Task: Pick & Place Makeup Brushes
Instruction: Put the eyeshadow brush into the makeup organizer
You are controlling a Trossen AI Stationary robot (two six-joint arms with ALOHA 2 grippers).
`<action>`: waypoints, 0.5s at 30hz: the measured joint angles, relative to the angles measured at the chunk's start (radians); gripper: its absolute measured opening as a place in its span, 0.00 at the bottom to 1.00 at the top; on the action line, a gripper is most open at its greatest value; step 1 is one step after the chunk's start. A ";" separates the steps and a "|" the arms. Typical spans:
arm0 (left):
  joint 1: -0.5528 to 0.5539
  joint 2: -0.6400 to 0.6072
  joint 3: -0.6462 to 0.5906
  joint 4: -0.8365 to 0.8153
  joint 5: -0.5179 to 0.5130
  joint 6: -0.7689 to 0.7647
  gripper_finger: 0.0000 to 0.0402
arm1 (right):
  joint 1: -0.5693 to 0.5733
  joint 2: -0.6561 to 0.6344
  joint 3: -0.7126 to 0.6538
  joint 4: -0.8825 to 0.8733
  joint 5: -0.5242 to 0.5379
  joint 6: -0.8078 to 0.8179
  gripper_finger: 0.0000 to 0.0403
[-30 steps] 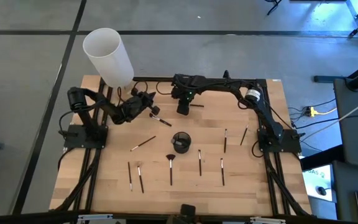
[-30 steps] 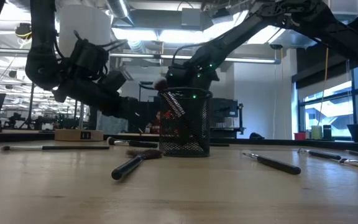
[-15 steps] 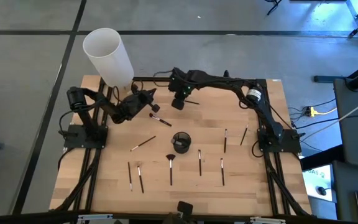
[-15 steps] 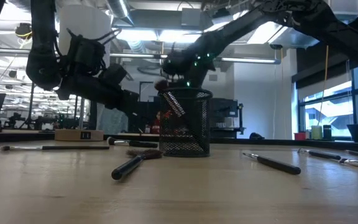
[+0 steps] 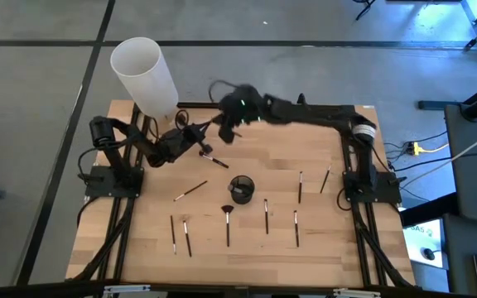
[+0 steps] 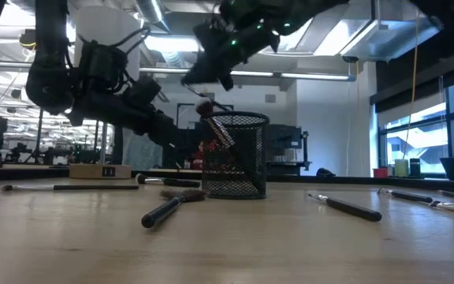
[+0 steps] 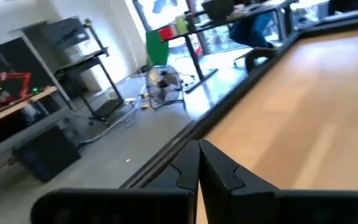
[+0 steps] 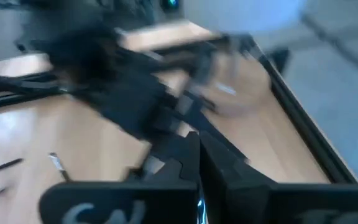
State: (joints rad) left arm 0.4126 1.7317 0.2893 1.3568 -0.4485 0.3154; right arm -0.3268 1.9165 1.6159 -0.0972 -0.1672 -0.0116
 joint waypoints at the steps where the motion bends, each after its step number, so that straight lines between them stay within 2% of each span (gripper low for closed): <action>1: -0.008 0.000 0.000 -0.002 0.000 0.001 0.01 | 0.015 -0.026 -0.088 0.111 0.009 -0.008 0.00; 3: -0.024 0.000 0.001 -0.016 -0.001 -0.002 0.01 | 0.035 -0.064 -0.278 0.358 0.007 -0.008 0.00; 5: -0.040 0.000 0.000 -0.045 0.003 -0.007 0.01 | 0.037 -0.097 -0.454 0.584 -0.052 0.027 0.00; 9: -0.055 0.000 0.000 -0.071 -0.001 -0.022 0.01 | 0.026 -0.146 -0.706 1.084 -0.177 0.147 0.00; 12: -0.058 0.000 0.000 -0.054 -0.004 -0.024 0.01 | 0.028 -0.156 -0.808 1.277 -0.253 0.219 0.00; 15: -0.058 -0.001 0.001 -0.004 -0.005 -0.029 0.01 | 0.049 -0.165 -0.842 1.358 -0.321 0.238 0.00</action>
State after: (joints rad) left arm 0.3550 1.7308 0.2901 1.3524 -0.4539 0.2864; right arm -0.2775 1.7519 0.7734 1.2606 -0.4885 0.2268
